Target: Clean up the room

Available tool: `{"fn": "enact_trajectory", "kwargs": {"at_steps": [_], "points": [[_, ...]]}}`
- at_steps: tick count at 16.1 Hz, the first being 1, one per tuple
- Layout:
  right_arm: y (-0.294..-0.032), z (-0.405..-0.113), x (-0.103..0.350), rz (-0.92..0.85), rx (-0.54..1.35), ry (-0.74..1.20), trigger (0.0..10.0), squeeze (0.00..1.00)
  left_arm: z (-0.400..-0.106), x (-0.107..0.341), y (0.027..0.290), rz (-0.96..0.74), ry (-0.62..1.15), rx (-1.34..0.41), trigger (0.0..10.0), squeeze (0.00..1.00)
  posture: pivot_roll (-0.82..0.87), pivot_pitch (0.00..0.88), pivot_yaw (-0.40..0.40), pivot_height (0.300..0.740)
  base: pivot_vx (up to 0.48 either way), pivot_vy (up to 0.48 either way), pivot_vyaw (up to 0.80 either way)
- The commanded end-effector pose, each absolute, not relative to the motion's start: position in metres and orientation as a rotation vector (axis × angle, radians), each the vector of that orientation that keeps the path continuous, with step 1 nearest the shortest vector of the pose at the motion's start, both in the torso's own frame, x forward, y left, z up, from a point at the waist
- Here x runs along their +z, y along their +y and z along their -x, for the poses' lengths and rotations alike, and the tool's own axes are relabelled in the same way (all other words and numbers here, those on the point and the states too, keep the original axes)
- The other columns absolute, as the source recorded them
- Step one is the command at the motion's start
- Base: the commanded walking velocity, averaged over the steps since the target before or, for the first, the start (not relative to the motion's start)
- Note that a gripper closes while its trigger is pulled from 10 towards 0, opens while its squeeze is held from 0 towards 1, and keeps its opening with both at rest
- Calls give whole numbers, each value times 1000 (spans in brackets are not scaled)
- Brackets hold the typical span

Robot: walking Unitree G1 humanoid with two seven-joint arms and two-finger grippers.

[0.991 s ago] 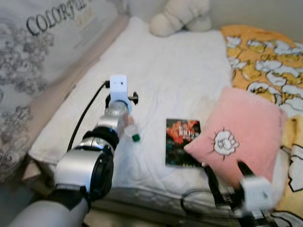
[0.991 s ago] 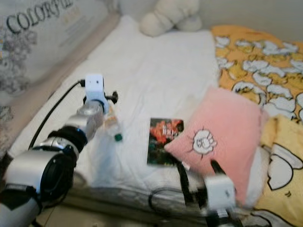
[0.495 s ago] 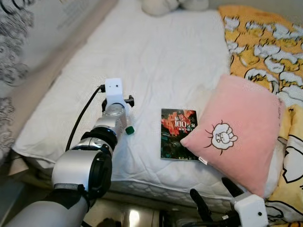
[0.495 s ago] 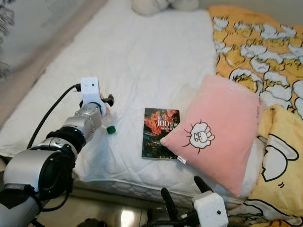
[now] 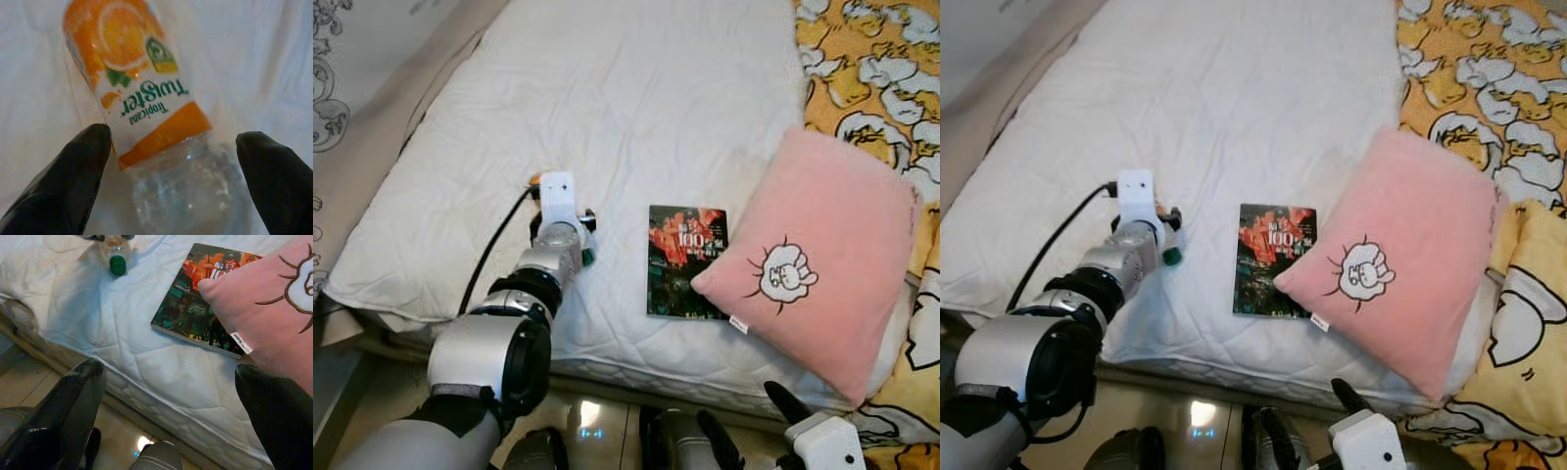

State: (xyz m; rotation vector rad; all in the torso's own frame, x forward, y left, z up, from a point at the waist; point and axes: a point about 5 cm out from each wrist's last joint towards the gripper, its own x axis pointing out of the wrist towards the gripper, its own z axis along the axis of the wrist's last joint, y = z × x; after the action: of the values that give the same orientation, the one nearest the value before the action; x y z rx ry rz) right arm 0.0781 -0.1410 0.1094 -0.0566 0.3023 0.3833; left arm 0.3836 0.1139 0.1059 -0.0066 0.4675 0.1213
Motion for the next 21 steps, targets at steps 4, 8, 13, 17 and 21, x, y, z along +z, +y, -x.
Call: {"fn": "enact_trajectory", "kwargs": {"at_steps": [4, 8, 13, 17, 21], "points": [[-141, -79, 112, 63, 383, 316, 10000, 0, -368, 78, 108, -73, 575, 65, 0, 0, -364, 259, -65, 740, 0, 0, 0], [-141, -81, 108, 69, 393, 329, 10000, 0, -367, 75, 117, -14, 589, 95, 0, 0, -355, 232, -64, 740, 0, 0, 0], [-146, -90, 101, 71, 386, 325, 10000, 0, -378, 94, 118, -131, 438, 55, 0, 0, -321, 202, -65, 740, 0, 0, 0], [-147, -109, 94, 63, 361, 281, 10000, 0, -372, 96, 108, -93, 218, -30, 0, 0, -240, 131, -45, 740, 0, 0, 0], [-160, -151, 87, 40, 235, 181, 10000, 0, -334, 101, 99, -23, -50, -159, 0, 0, -124, 0, -28, 740, 0, 0, 0]]}}
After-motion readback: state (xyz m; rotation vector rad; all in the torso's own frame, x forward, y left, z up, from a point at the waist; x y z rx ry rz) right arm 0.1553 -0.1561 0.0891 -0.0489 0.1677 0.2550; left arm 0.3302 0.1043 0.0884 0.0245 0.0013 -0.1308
